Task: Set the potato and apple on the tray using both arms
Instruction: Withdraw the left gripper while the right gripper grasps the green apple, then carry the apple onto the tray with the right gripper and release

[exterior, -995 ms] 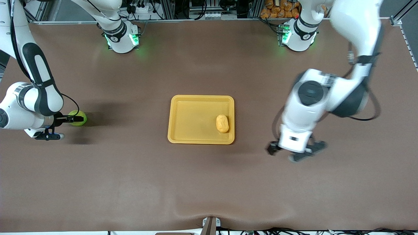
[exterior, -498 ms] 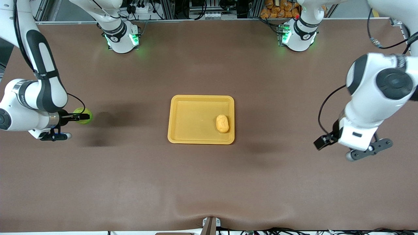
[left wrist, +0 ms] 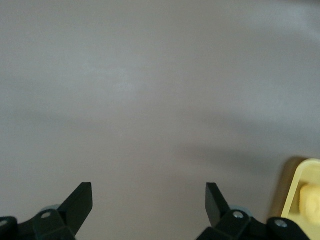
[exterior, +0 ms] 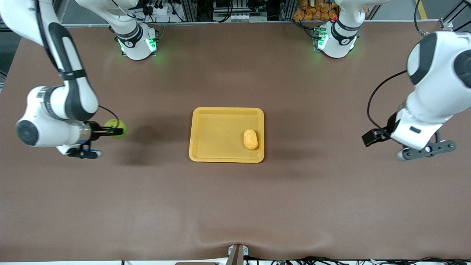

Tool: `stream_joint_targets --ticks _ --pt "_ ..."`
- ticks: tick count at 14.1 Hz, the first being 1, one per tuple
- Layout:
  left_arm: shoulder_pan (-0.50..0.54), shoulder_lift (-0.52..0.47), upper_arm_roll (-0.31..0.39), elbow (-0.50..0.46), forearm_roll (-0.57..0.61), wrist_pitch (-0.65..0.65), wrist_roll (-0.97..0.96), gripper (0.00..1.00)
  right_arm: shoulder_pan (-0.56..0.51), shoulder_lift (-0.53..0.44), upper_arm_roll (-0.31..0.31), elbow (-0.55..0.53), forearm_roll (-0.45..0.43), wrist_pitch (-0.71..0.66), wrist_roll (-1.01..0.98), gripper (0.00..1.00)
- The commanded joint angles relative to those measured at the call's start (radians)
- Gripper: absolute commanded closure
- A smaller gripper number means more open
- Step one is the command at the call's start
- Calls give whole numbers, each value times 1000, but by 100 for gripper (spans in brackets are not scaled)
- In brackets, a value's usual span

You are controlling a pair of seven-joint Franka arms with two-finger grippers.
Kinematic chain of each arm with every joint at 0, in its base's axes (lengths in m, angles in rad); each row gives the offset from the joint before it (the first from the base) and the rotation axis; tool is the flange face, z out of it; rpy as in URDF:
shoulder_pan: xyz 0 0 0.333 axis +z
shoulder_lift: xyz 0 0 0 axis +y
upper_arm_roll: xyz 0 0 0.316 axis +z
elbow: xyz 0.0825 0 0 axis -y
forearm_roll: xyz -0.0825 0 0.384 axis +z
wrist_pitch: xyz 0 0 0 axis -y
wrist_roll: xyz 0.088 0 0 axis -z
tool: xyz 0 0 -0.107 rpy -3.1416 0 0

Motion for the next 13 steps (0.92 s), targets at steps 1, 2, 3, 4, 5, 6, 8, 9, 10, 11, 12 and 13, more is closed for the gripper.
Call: stream_joint_targets --ticks 1,2,3,4,5,6,8,9,10,11,12,13 --pt "-72 -158 155 -148 -117 -6 164 0 124 -31 -9 -8 40 -13 189 100" --pt "-58 -204 156 -197 -134 -6 203 0 171 -31 -9 -3 42 -7 255 100" --pt "-46 -238 155 -234 -136 -6 237 0 213 -28 -9 14 42 -5 328 100" --pt "-47 -262 155 -254 -136 -9 263 0 250 -20 -9 32 42 -4 390 100" --pt "-46 -276 153 -249 -136 -46 301 0 288 -17 -9 43 43 7 443 100" --pt "-46 -278 152 -235 -136 -86 348 0 322 -15 -9 42 51 33 491 100" --pt "-46 -278 152 -187 -136 -161 427 0 398 -2 -9 43 80 88 597 100" --pt "-46 -278 150 -161 -136 -190 435 0 428 12 -9 49 94 125 646 100" --pt "-49 -276 150 -146 -138 -212 435 0 457 33 -10 52 112 165 687 100" --pt "-52 -278 150 -138 -138 -216 433 0 474 50 -9 64 124 191 708 100" --pt "-55 -281 149 -135 -144 -219 430 0 485 75 -9 84 144 199 726 100" --pt "-55 -283 147 -133 -153 -227 424 0 497 92 -10 98 172 203 740 100"
